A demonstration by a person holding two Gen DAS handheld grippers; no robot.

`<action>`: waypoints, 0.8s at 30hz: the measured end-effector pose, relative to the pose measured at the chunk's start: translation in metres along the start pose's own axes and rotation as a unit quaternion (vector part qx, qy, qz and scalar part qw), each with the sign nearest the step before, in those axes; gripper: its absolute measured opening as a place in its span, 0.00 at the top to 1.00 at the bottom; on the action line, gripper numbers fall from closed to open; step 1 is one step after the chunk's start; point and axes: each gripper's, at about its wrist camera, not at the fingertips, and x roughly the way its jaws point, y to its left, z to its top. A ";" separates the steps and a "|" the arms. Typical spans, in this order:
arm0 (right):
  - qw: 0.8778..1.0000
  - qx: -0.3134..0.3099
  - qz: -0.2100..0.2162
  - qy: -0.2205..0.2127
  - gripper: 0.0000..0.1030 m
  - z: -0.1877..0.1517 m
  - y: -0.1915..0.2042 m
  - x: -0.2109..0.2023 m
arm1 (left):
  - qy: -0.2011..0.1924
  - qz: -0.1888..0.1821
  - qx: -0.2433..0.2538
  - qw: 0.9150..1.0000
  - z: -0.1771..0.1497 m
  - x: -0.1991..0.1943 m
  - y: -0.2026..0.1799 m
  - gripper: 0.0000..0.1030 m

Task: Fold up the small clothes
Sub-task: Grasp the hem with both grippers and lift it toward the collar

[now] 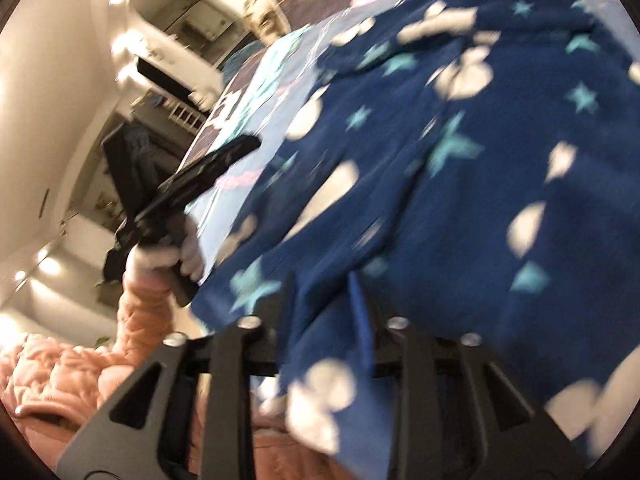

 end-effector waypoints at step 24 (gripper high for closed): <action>0.993 0.051 -0.074 -0.075 0.75 -0.055 -0.006 -0.069 | 0.087 -0.064 -0.087 0.990 -0.093 -0.030 0.016 0.55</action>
